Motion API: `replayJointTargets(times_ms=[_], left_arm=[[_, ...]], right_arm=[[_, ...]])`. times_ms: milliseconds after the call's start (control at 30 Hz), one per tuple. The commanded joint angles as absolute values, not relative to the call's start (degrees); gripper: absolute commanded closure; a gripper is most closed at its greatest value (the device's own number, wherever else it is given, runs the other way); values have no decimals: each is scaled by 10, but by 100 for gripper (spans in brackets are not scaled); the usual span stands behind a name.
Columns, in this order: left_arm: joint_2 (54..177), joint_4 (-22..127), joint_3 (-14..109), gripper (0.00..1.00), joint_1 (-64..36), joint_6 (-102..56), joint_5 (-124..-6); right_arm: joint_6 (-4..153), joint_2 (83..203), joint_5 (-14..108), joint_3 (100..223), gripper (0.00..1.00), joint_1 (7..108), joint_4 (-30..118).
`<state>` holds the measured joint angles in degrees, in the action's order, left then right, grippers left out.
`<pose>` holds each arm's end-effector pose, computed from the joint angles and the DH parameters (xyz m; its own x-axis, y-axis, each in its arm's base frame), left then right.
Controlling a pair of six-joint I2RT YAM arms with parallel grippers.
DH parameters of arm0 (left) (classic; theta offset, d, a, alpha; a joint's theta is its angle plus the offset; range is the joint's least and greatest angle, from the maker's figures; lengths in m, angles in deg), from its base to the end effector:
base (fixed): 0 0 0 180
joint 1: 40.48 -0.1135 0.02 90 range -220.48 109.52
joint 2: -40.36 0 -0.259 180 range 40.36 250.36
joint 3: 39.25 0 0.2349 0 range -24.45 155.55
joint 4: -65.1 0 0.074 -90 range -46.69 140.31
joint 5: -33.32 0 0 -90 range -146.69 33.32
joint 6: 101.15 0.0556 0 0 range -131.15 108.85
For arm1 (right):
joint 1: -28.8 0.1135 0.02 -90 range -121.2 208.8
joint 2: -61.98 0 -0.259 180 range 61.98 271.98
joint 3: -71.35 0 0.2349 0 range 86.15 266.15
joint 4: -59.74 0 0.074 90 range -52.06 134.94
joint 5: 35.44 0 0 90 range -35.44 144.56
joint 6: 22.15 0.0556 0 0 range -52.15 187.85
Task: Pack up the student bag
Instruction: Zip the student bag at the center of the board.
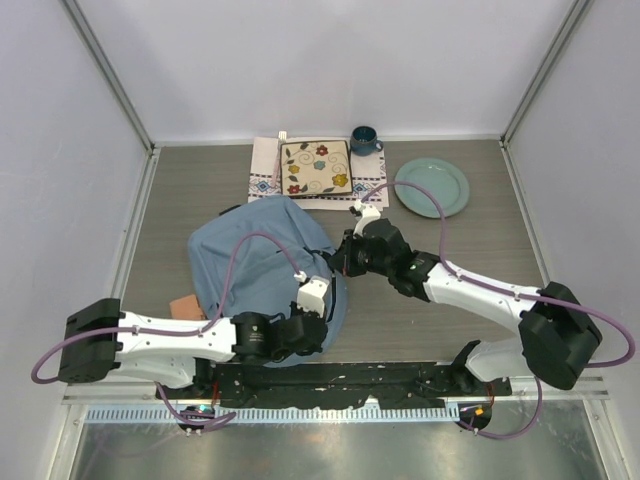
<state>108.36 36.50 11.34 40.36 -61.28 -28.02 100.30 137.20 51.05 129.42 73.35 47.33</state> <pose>0.0633 -0.2252 0.1950 -0.6976 0.0957 -0.7101 0.4334 0.8455 -0.3119 0.2050 0.2066 0.2308 -0.6927 0.0696 -0.7178 -0.4343 0.7544 0.4922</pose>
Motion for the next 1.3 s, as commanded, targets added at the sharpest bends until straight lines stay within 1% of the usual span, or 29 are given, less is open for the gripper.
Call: replayJointTargets(times_ms=[0, 167, 333, 367, 400, 433, 467, 500, 533, 600, 633, 700, 800, 1100, 1167, 1200, 1233, 1267], left_arm=[[1094, 275, 90, 100, 441, -629, -358], [1088, 269, 82, 100, 443, -631, -358], [1069, 246, 75, 100, 450, -654, -336], [1065, 237, 86, 91, 450, -659, -322], [1060, 216, 96, 79, 450, -662, -310], [1054, 208, 107, 51, 450, -658, -299], [1043, 203, 132, 38, 449, -656, -267], [1036, 196, 146, 28, 450, -649, -247], [1033, 196, 161, 13, 449, -638, -221], [1030, 212, 204, 2, 443, -614, -162], [1035, 219, 219, 0, 439, -590, -148], [1059, 242, 256, 0, 410, -570, -134], [1109, 250, 293, 0, 371, -561, -144], [1240, 255, 372, 0, 348, -577, -141], [1267, 251, 386, 6, 346, -591, -130], [1273, 248, 388, 10, 346, -593, -127], [1277, 246, 393, 20, 345, -596, -123], [1282, 245, 393, 26, 345, -599, -119]], right_arm=[[974, 1377, 603, 1367, 99, 715, 622], [974, 1377, 619, 1370, 99, 710, 628], [980, 1385, 602, 1367, 99, 705, 642], [975, 1384, 596, 1369, 99, 705, 639], [970, 1382, 588, 1369, 99, 708, 636], [966, 1370, 592, 1369, 99, 720, 621], [957, 1364, 603, 1363, 99, 727, 612], [955, 1356, 618, 1356, 99, 732, 609], [957, 1348, 617, 1349, 99, 734, 606], [964, 1327, 616, 1329, 99, 734, 605], [965, 1322, 618, 1326, 99, 734, 598], [968, 1310, 618, 1316, 99, 734, 596], [969, 1299, 619, 1304, 99, 734, 600], [960, 1276, 621, 1299, 99, 734, 587], [960, 1269, 620, 1297, 99, 734, 585], [961, 1266, 619, 1295, 99, 734, 584], [962, 1266, 620, 1294, 99, 734, 582], [962, 1267, 619, 1294, 99, 734, 580]])
